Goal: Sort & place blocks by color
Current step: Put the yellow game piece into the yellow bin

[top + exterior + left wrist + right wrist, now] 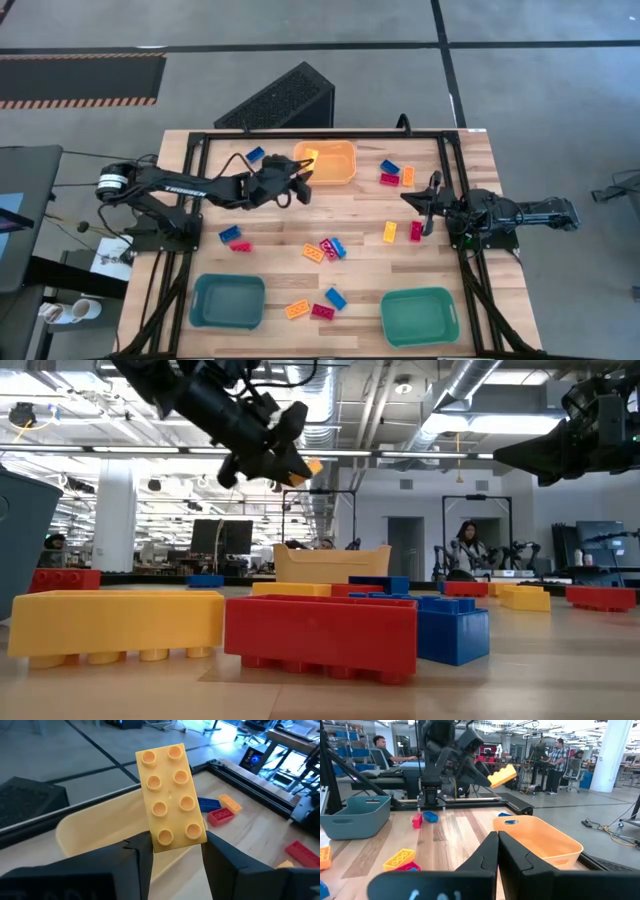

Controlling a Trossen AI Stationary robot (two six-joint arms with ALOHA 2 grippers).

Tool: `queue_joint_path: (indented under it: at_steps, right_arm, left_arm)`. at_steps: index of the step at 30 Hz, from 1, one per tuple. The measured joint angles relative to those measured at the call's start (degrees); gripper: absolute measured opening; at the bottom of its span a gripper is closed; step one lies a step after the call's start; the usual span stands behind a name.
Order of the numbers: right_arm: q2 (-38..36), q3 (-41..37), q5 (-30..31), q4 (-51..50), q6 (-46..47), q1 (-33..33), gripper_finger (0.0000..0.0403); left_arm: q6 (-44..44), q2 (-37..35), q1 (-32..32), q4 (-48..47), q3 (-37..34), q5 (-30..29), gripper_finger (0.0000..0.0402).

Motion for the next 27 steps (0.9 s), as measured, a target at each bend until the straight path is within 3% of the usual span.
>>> queue_joint_path:
  at_steps: [11,21,27]
  right_arm:
    - [0.0,0.0,0.0,0.0,0.0,0.0,0.0028]
    - [0.0,0.0,0.0,0.0,0.0,0.0,0.0029]
    - [0.0,0.0,0.0,0.0,0.0,0.0,0.0027]
  left_arm:
    - [-0.5,5.9,4.2,4.1,0.0,6.5,0.0116]
    - [-0.4,6.4,4.9,4.8,0.0,6.9,0.0118]
    - [0.9,11.5,5.4,7.1,1.5,10.4,0.0118]
